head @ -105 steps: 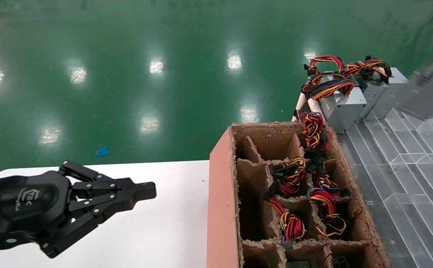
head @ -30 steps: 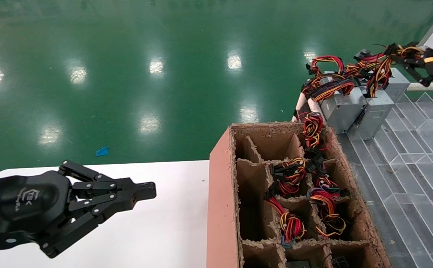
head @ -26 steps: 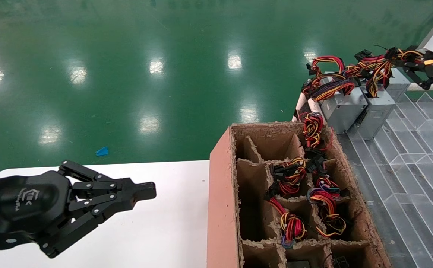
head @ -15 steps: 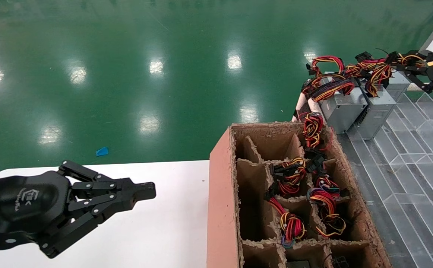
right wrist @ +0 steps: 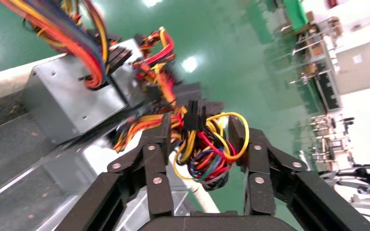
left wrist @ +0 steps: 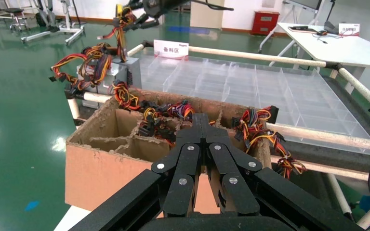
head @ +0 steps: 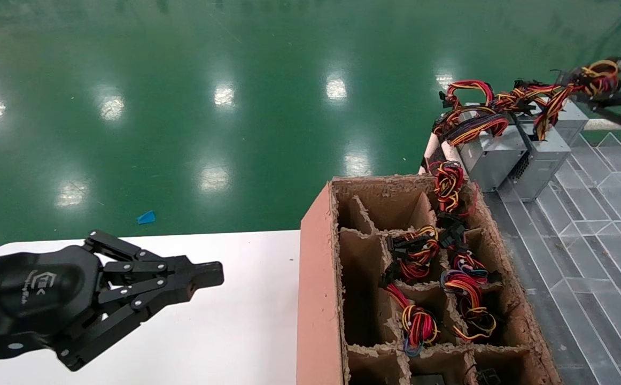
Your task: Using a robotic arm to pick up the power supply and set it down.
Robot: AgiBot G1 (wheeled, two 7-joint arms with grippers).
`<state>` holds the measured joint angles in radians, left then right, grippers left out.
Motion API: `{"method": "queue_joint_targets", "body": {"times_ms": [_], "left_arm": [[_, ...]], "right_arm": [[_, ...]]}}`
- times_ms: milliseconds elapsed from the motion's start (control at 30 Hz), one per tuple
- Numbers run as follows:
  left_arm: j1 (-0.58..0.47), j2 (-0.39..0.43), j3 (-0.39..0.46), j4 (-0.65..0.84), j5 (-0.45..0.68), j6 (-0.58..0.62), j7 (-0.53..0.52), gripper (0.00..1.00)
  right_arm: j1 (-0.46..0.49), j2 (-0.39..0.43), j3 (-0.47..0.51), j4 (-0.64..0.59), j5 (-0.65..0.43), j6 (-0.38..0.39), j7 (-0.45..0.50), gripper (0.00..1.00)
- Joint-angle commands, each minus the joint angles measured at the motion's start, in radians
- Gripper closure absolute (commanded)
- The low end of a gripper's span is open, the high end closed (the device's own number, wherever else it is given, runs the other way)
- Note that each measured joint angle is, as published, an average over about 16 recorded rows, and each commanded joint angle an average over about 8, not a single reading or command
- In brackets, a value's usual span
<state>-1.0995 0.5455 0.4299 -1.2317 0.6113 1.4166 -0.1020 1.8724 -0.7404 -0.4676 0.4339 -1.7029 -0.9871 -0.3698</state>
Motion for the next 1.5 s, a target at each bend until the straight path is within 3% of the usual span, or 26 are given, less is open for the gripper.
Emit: {"method": "queue_joint_targets", "body": {"times_ms": [33,400,733,1500], "left_arm": [[0.000,0.000,0.000,0.000,0.000,0.000,0.000,1.00],[0.000,0.000,0.000,0.000,0.000,0.000,0.000,1.00],[0.000,0.000,0.000,0.000,0.000,0.000,0.000,1.00],[0.000,0.000,0.000,0.000,0.000,0.000,0.000,1.00]], "right_arm": [[-0.002,0.006,0.002,0.014,0.003,-0.002,0.002,0.00],[-0.041,0.064,0.000,0.207,-0.012,-0.011,0.116,0.00],[-0.139,0.116,0.018,0.476,0.043,-0.018,0.089,0.00],[-0.381,0.121,0.081,0.616,0.387,-0.202,0.263,0.00]]}}
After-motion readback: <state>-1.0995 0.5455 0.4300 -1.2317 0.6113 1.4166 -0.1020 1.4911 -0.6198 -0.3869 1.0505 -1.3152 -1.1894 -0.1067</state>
